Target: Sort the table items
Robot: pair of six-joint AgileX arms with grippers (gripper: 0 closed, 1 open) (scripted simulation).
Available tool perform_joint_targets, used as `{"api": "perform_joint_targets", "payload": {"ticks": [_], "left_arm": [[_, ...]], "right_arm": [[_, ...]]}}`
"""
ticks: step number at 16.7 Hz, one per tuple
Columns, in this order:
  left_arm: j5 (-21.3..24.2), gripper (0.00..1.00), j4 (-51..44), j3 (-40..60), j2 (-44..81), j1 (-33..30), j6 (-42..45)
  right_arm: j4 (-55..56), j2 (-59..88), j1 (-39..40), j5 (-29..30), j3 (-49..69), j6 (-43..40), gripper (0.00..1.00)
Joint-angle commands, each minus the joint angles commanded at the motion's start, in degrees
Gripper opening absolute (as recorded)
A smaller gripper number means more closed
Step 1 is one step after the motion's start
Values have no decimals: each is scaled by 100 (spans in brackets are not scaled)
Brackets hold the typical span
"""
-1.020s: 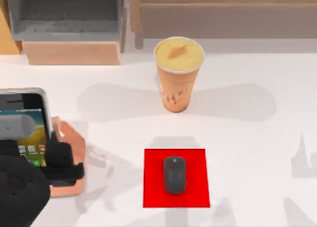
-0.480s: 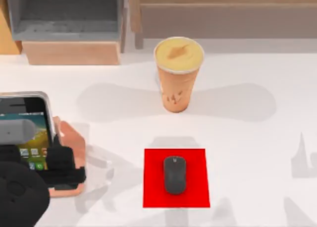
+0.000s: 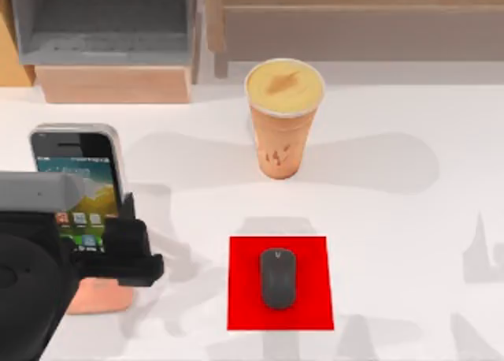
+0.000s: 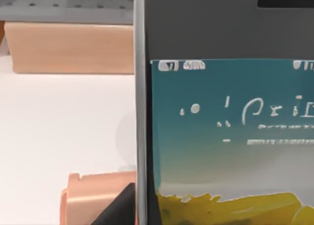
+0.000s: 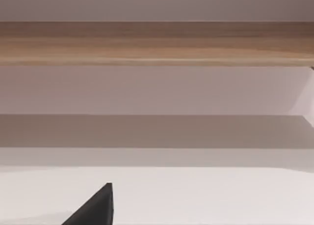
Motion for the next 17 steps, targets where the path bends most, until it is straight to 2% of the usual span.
{"api": "perform_joint_targets", "payload": {"ticks": [6, 12, 17], "left_arm": [[272, 0, 594, -285, 514, 1132, 345], [291, 0, 616, -324, 601, 1261, 348], [291, 38, 616, -324, 601, 1261, 348]], "right_arm": [[0, 0, 0, 0, 0, 0, 100], [0, 0, 0, 0, 0, 0, 100], [0, 0, 0, 0, 0, 0, 100]]}}
